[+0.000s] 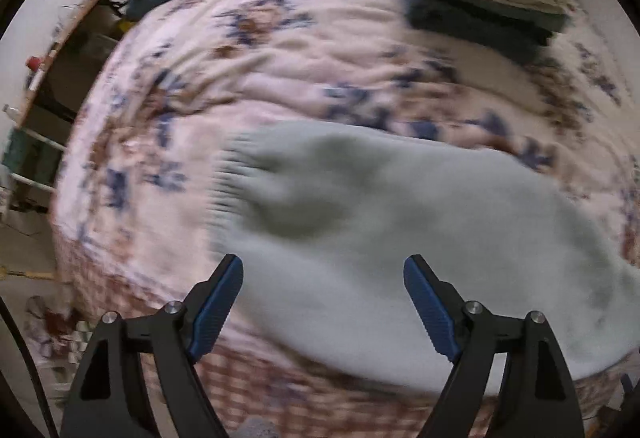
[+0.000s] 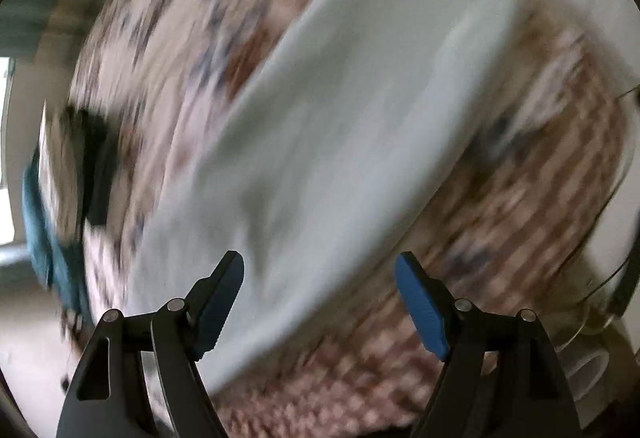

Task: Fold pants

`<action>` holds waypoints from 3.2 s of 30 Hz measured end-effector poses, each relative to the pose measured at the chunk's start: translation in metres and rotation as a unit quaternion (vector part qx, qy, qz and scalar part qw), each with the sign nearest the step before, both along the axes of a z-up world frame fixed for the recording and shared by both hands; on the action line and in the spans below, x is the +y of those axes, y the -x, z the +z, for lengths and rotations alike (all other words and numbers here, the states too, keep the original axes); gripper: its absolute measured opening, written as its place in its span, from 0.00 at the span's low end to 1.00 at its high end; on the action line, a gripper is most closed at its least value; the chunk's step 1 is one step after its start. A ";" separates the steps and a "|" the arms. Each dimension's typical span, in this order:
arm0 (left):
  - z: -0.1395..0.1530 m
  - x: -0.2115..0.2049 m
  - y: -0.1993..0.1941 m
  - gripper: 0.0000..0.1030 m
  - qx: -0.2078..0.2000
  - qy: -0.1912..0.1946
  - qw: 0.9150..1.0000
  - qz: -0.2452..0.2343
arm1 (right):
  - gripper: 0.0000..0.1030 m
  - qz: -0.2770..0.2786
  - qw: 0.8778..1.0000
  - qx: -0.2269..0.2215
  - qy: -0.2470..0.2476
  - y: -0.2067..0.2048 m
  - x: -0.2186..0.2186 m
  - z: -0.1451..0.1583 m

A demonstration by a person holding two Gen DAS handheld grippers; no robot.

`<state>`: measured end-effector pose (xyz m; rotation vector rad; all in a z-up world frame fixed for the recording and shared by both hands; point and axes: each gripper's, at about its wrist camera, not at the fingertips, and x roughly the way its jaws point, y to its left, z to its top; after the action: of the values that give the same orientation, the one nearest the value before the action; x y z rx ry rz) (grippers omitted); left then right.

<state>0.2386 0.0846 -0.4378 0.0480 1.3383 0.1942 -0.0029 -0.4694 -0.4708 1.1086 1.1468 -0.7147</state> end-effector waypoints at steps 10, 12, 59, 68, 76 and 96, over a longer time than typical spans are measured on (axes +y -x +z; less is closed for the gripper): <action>-0.087 -0.184 -0.005 0.80 0.072 0.012 0.997 -0.029 | 0.76 -0.073 0.997 0.008 0.022 0.041 -0.201 -0.053; -0.099 -0.204 -0.007 0.80 0.087 0.016 0.996 -0.021 | 0.36 -0.062 0.998 0.024 0.012 0.039 -0.219 -0.075; -0.096 0.018 -0.078 0.79 0.152 0.167 0.959 0.171 | 0.30 0.735 0.667 -0.034 -0.121 -0.411 0.337 -0.103; -0.101 -0.027 -0.101 0.79 0.211 0.248 0.932 0.160 | 0.16 0.709 0.679 -0.121 -0.143 -0.361 0.311 -0.060; -0.138 -0.081 -0.135 0.79 0.265 0.195 0.938 0.112 | 0.17 0.686 0.698 -0.109 -0.173 -0.366 0.289 -0.078; -0.098 -0.066 -0.081 0.24 0.201 0.214 0.953 0.078 | 0.72 0.487 0.768 -0.096 -0.404 -0.375 0.243 -0.121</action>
<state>0.3197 0.0190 -0.5354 -0.4048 1.7676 0.0220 0.3719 -0.2259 -0.5923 1.0115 1.6670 0.7793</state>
